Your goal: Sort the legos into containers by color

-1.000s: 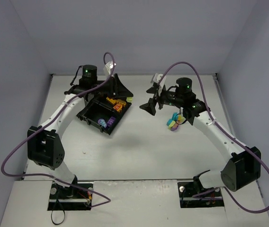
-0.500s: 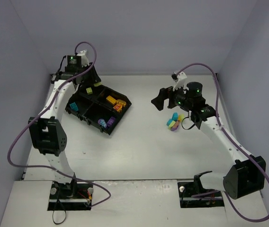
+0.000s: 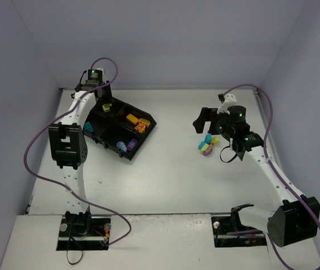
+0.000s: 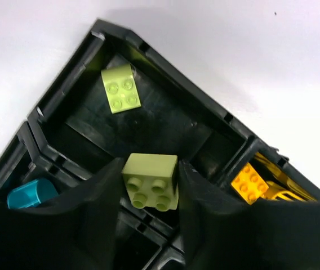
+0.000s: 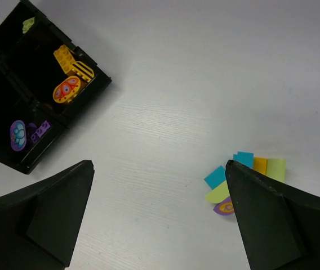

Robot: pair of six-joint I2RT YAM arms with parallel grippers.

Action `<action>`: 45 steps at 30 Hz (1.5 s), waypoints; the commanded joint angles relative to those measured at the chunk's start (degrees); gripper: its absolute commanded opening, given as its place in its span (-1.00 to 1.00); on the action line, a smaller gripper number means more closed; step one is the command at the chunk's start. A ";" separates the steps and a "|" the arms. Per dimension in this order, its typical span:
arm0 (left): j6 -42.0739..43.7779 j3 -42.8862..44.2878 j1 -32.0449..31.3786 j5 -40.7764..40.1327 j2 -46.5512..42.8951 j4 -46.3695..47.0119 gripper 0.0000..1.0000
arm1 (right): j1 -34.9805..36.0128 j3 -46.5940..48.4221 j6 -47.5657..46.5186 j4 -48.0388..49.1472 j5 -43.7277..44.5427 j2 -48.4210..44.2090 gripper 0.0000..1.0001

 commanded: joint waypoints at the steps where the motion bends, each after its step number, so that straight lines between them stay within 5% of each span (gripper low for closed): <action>1: 1.08 4.73 0.49 -1.97 -1.35 1.43 -0.18 | -1.29 0.14 2.78 0.20 4.91 -1.09 0.98; 4: 0.99 5.52 0.49 -2.06 -0.56 1.08 0.20 | -2.87 0.23 5.94 -1.47 7.73 -0.12 0.89; 8: 0.82 6.31 0.40 -1.88 -1.08 0.47 0.34 | -3.93 -0.12 9.19 -4.63 7.99 2.69 0.82; 18: -0.32 0.34 -1.35 3.12 -13.54 0.02 0.35 | -4.02 -1.53 12.45 -6.84 9.05 11.82 0.62; 22: -0.24 -5.01 -4.25 3.92 -18.91 0.37 0.35 | -3.94 0.49 10.96 -6.40 10.98 14.64 0.33; 29: -0.59 -14.95 -10.40 5.76 -26.82 0.29 0.35 | -3.93 5.50 9.64 -5.61 14.05 21.06 0.15; 38: -0.50 -18.56 -12.69 7.43 -30.96 -0.86 0.35 | -3.85 8.40 9.29 -4.99 14.85 27.21 0.10; 45: -0.41 -20.14 -12.78 8.05 -31.93 -0.77 0.35 | -3.76 8.66 9.02 -4.55 14.94 28.80 -0.29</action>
